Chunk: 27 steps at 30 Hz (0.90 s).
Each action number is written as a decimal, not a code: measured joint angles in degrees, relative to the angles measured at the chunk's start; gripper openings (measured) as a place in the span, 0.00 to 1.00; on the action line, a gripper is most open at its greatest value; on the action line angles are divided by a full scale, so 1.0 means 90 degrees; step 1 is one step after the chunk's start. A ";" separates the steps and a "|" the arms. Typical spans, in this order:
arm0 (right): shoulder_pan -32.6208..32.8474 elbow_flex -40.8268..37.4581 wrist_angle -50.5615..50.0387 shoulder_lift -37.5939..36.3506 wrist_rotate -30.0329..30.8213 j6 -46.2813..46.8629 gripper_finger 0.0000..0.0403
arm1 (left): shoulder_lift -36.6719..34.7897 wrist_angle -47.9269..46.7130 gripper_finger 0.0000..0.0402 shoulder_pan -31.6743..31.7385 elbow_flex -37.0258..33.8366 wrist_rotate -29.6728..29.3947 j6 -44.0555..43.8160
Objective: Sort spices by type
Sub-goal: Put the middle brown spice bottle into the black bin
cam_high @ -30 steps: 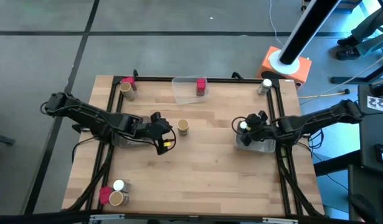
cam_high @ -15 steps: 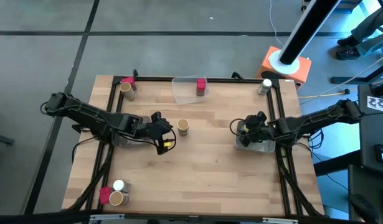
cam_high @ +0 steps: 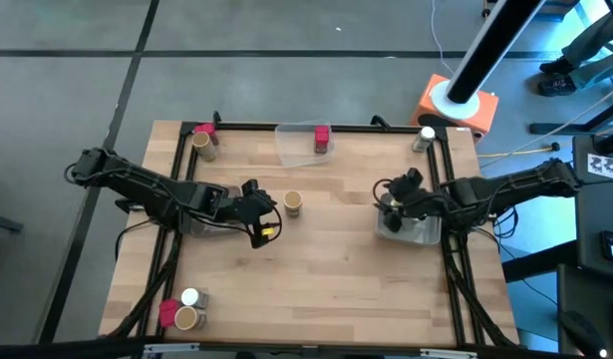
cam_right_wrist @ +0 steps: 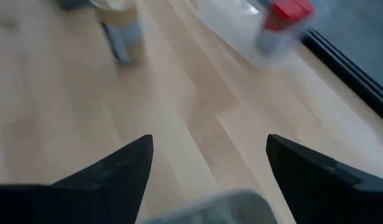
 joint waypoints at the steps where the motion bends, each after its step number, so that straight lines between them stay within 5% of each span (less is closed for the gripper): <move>1: 0.0000 -0.0002 0.0234 0.0025 -0.0056 -0.0172 0.78 | -0.0002 -0.0002 0.70 0.0000 0.0000 0.0000 0.0000; 14: 0.0000 -0.0007 0.1949 0.0629 0.0260 -0.1153 0.78 | -0.0005 -0.0136 0.70 -0.0061 0.0000 0.0008 0.0145; 18: 0.0000 -0.0007 0.2162 0.0686 0.0739 -0.1156 0.78 | -0.0005 -0.0334 0.70 -0.0061 0.0000 0.0003 0.0047; 27: -0.0002 -0.0007 0.2217 0.0689 0.0612 -0.1176 0.78 | -0.0010 -0.0239 0.70 0.0091 -0.0179 -0.0012 0.0046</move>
